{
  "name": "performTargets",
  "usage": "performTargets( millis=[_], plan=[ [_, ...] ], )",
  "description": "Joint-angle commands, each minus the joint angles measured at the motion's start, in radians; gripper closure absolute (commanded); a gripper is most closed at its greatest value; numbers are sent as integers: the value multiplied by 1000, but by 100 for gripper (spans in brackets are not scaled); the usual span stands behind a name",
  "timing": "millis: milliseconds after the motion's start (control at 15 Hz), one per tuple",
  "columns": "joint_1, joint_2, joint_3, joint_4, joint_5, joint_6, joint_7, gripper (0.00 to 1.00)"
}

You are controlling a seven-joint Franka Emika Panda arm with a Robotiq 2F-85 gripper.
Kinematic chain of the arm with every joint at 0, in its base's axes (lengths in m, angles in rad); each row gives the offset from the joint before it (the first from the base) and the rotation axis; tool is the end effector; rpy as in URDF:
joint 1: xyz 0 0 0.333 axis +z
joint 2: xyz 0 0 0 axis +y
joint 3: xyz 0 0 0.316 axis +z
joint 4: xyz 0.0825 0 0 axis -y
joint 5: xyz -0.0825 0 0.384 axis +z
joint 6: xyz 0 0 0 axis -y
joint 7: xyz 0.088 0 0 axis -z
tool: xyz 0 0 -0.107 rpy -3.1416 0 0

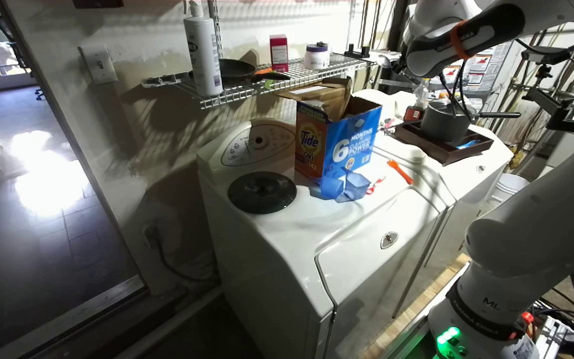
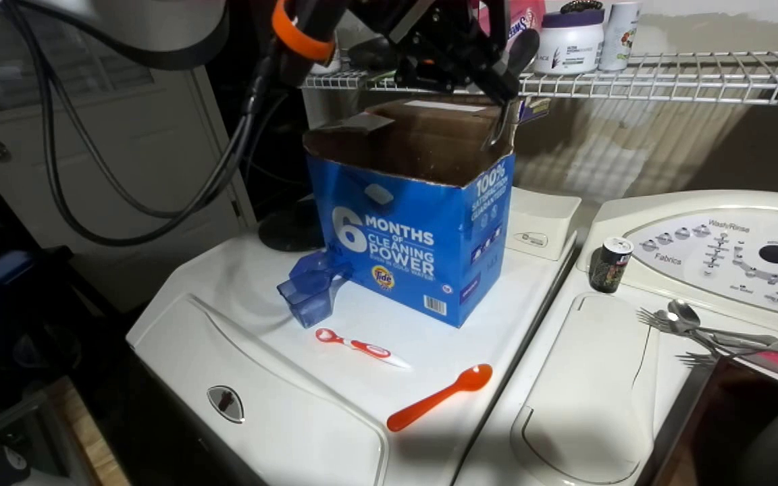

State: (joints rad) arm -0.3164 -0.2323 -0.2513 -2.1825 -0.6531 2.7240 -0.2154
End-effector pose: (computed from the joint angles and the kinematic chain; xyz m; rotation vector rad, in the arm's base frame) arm 0.4546 -0.2752 0.5690 2.3794 0.1511 0.6709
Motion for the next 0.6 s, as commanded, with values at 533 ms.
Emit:
performTargets(
  millis=[533],
  plan=[
    [169, -104, 5, -117, 6, 32, -488, 98]
  ],
)
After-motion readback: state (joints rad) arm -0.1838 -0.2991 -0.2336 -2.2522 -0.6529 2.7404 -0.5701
